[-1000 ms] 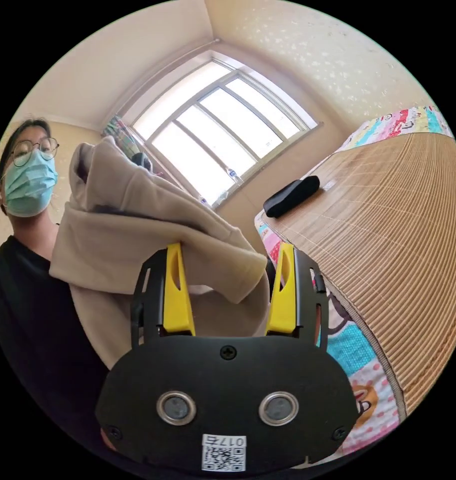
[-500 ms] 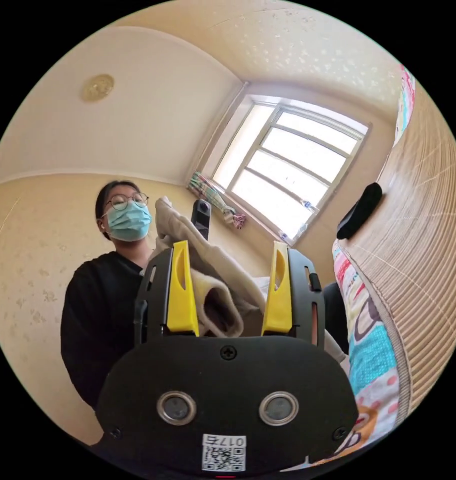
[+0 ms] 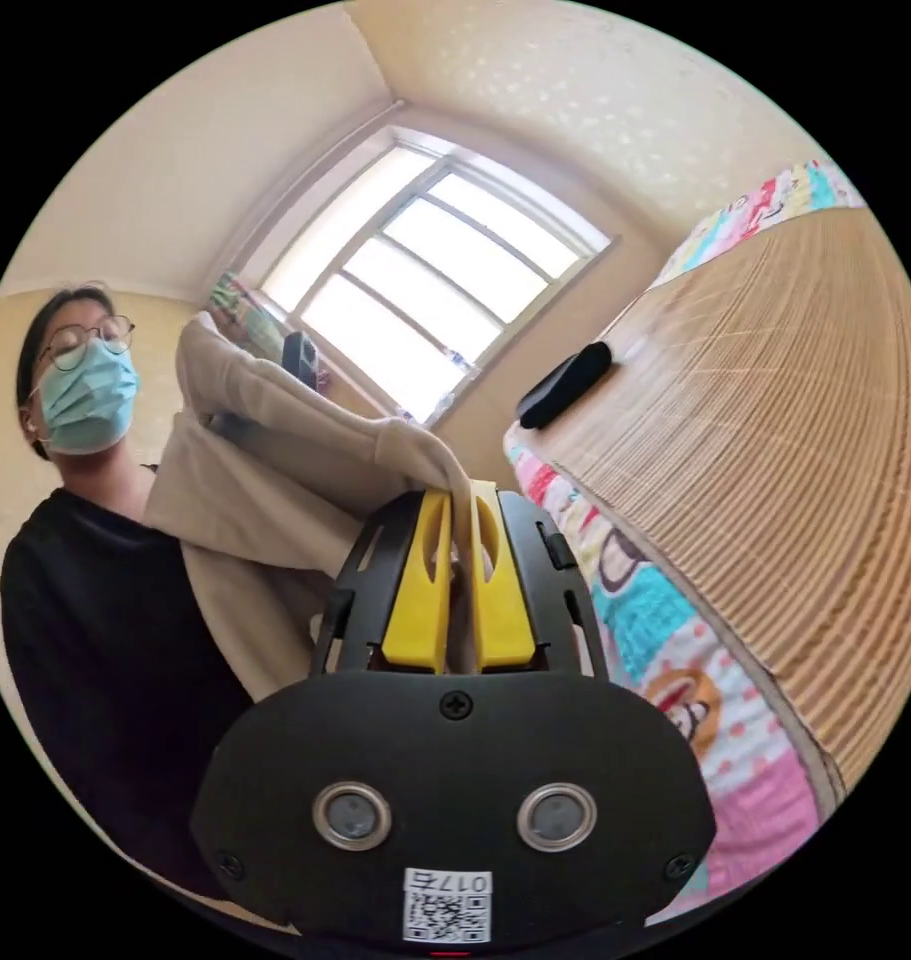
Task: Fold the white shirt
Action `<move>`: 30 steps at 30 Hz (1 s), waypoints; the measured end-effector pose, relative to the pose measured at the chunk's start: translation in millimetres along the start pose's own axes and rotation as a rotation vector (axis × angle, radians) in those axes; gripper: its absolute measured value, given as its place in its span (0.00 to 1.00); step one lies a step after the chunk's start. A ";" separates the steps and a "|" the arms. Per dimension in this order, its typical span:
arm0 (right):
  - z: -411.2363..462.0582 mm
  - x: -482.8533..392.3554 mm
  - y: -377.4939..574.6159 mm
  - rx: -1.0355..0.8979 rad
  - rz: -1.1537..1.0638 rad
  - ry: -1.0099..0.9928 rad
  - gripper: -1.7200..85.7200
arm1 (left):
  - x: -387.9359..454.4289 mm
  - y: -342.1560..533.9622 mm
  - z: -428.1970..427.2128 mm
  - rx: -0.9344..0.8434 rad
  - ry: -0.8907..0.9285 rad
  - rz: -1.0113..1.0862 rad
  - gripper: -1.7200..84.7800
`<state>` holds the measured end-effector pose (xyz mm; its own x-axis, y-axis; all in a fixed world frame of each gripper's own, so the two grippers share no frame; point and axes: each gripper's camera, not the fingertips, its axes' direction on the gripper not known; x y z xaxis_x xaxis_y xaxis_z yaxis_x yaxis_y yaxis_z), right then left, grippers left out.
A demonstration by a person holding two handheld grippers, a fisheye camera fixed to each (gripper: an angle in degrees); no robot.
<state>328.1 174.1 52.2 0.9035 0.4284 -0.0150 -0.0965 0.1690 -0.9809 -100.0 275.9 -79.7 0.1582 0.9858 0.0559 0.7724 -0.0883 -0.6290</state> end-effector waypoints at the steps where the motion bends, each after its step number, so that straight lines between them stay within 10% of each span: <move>1: -14.0 -28.8 -10.6 0.044 -0.039 0.161 0.07 | 10.3 -9.7 -9.1 -0.008 -0.096 0.011 0.07; 11: -60.6 -242.7 -25.3 0.658 -0.016 0.995 0.07 | 59.9 -35.2 -32.3 -0.201 -1.153 -0.091 0.06; 19: 22.9 -331.9 -28.5 0.639 -0.200 1.072 0.07 | 62.6 -30.4 -9.4 -0.117 -1.398 -0.016 0.06; 30: 48.3 -432.8 -22.7 0.838 -0.319 0.967 0.07 | -16.7 -38.9 132.5 -0.773 -1.910 -0.063 0.06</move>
<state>-80.9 27.7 90.3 0.8329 -0.4764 -0.2817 0.2632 0.7888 -0.5555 -214.1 281.8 -158.9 -0.1813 -0.1840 -0.9661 0.8746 0.4190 -0.2439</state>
